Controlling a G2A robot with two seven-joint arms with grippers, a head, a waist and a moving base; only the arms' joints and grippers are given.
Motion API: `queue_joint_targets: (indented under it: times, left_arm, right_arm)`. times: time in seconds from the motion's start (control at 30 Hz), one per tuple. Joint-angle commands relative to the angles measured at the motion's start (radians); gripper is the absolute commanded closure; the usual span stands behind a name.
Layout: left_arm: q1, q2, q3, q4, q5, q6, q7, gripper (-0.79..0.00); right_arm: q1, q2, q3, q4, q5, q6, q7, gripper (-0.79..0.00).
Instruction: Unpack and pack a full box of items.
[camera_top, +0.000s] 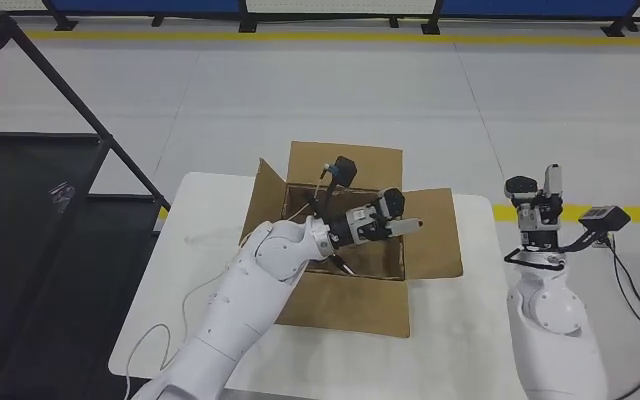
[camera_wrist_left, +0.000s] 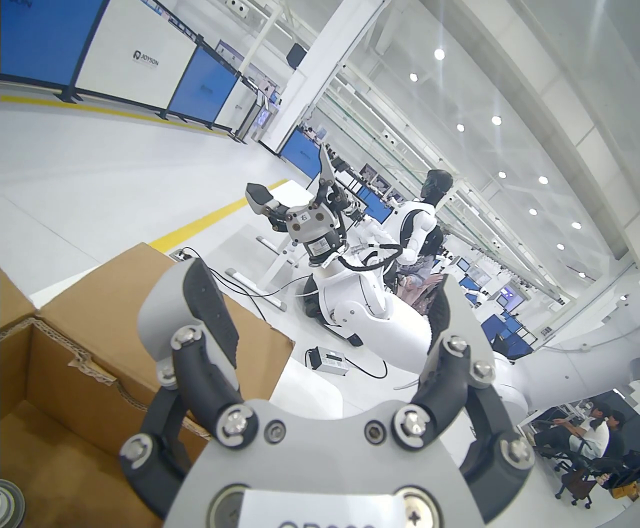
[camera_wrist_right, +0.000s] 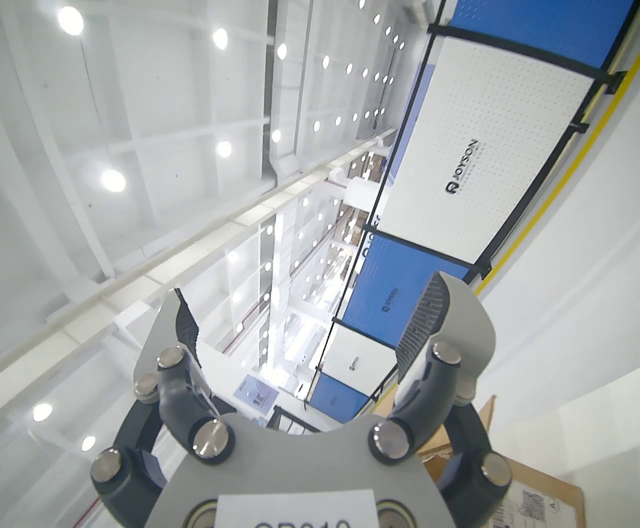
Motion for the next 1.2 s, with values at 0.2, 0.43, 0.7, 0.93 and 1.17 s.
queue_joint_targets:
  times: [0.2, 0.43, 0.7, 0.93, 1.17]
  left_arm:
    - [0.113, 0.040, -0.155, -0.152, 0.000, 0.001, 0.122, -0.785]
    - [0.313, 0.098, -0.390, -0.371, 0.037, 0.060, 0.166, -0.785]
    - [0.481, 0.127, -0.544, -0.516, -0.058, 0.107, 0.208, -0.785]
    - [0.517, 0.139, -0.573, -0.546, -0.231, 0.069, 0.175, -0.785]
    - [0.512, 0.147, -0.563, -0.527, -0.264, 0.056, 0.142, -0.785]
  right_arm:
    - [0.034, 0.011, -0.089, -0.086, -0.347, -0.070, 0.097, -0.785]
    - [0.104, 0.015, -0.202, -0.089, -0.598, -0.039, 0.195, -0.785]
    - [0.213, 0.007, -0.423, -0.043, -0.929, 0.004, 0.378, -0.785]
    - [0.319, -0.015, -0.577, 0.101, -1.081, 0.112, 0.494, -0.785]
    - [0.421, -0.046, -0.674, 0.302, -1.137, 0.197, 0.502, -0.785]
